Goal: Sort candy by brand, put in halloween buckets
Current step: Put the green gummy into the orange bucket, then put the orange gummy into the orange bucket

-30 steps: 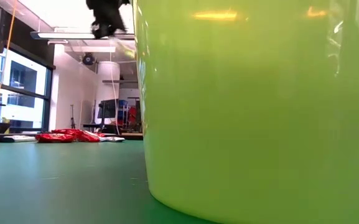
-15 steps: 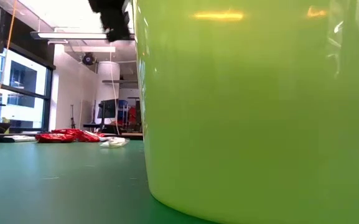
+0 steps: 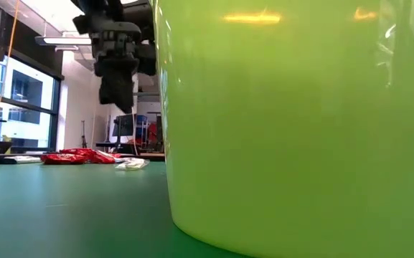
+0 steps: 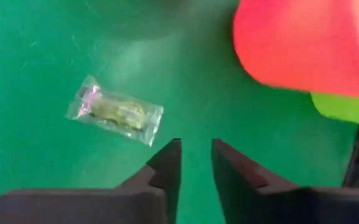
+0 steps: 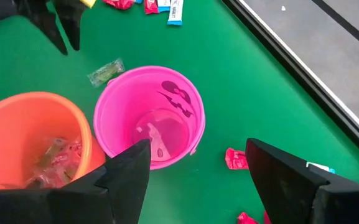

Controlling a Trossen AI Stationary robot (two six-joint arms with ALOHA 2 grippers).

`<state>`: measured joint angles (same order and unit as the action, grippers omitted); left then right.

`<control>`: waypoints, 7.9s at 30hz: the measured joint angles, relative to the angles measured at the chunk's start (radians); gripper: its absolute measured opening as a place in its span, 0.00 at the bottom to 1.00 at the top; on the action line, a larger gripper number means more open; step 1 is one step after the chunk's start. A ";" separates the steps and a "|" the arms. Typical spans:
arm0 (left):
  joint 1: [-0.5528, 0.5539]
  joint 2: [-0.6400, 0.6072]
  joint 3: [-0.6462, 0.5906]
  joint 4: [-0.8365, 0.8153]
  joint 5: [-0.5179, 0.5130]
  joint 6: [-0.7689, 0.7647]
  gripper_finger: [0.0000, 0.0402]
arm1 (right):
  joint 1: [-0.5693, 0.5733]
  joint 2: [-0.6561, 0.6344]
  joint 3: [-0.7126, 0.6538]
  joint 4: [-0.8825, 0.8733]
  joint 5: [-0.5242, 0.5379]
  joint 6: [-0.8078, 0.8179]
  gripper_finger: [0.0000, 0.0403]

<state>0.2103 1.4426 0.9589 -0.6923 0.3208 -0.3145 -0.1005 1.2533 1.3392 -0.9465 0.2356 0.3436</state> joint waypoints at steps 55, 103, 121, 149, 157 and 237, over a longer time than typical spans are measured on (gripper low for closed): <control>-0.266 -0.206 -0.003 0.423 -0.215 -0.071 0.00 | -0.022 -0.001 0.000 -0.134 0.095 -0.117 0.64; 0.046 -0.329 -0.242 0.379 -0.124 0.060 0.51 | -0.495 -0.047 -0.565 -0.045 0.091 0.703 0.64; 0.046 -0.330 -0.243 0.327 -0.203 0.038 0.51 | -0.697 0.212 -0.592 0.110 -0.051 0.336 0.56; 0.045 -0.330 -0.243 0.338 -0.396 -0.092 0.51 | -0.397 -0.231 -0.377 0.275 -0.455 0.291 0.02; 0.045 -0.330 -0.243 0.339 -0.447 -0.076 0.51 | -0.053 -0.115 -0.377 0.663 -0.541 0.357 0.02; 0.205 -0.413 -0.042 -0.077 -0.011 0.057 0.00 | -0.062 0.215 0.100 -0.137 -0.164 -0.207 0.64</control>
<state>0.4155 1.0298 0.9173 -0.7692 0.3096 -0.2577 -0.1623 1.4687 1.4387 -1.0838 0.0718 0.1367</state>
